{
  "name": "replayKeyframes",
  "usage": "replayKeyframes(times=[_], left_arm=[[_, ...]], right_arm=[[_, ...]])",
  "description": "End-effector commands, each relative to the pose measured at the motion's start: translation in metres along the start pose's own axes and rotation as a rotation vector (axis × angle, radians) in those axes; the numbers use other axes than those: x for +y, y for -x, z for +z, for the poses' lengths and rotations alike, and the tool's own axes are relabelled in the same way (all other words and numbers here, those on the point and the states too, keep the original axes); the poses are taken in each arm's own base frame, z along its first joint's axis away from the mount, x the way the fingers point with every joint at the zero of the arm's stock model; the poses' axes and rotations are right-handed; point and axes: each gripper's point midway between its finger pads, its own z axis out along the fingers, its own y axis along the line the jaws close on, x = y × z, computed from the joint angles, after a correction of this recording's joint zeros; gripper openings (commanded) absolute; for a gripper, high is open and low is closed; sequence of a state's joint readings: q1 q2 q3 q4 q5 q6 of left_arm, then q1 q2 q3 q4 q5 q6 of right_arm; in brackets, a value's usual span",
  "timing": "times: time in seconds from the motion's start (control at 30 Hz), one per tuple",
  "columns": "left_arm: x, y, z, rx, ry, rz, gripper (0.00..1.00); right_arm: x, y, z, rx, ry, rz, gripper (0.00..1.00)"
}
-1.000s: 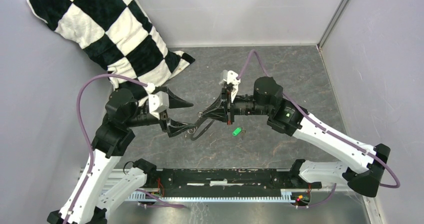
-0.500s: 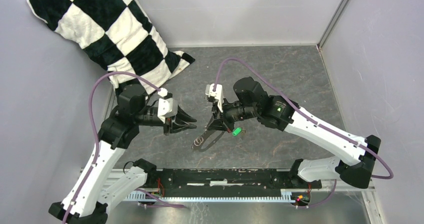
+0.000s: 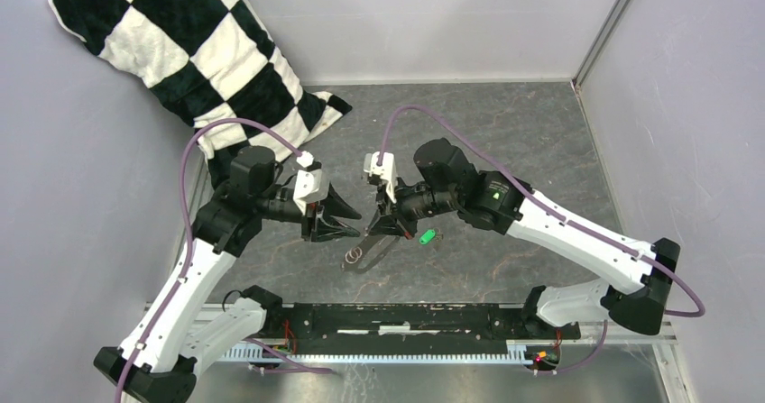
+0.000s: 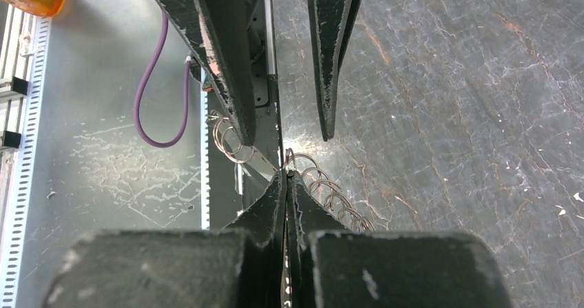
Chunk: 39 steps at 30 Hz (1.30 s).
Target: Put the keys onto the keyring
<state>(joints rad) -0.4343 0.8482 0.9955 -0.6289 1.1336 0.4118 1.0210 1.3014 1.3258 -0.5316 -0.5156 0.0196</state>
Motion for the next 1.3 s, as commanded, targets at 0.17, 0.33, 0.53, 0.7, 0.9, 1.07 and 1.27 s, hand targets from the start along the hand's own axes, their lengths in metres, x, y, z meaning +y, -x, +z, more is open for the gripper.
replayKeyframes(times=[0.17, 0.33, 0.53, 0.7, 0.9, 1.07, 1.27], left_arm=[[-0.007, 0.001, 0.000, -0.003, -0.031, -0.008, 0.43], [-0.005, -0.001, 0.000, 0.014, -0.025, 0.004, 0.42], [-0.004, 0.000, 0.000, 0.015, -0.027, 0.002, 0.36], [-0.006, -0.001, -0.003, 0.027, -0.022, 0.023, 0.14], [-0.010, -0.004, -0.005, 0.050, -0.022, 0.034, 0.15], [-0.011, 0.003, -0.005, 0.035, -0.039, 0.049, 0.07], [-0.018, 0.010, -0.007, 0.005, -0.066, 0.171, 0.02]], right_arm=[[0.005, 0.040, -0.001, -0.100, 0.017, -0.072, 0.01], [0.006, 0.041, 0.001, -0.104, 0.029, -0.077, 0.01], [0.006, 0.046, 0.002, -0.114, 0.030, -0.082, 0.01], [0.006, 0.045, 0.003, -0.110, 0.033, -0.080, 0.01], [0.007, 0.050, -0.002, -0.134, 0.024, -0.095, 0.01], [0.009, 0.049, -0.001, -0.135, 0.033, -0.096, 0.00], [0.008, 0.055, -0.005, -0.164, 0.015, -0.093, 0.19]])
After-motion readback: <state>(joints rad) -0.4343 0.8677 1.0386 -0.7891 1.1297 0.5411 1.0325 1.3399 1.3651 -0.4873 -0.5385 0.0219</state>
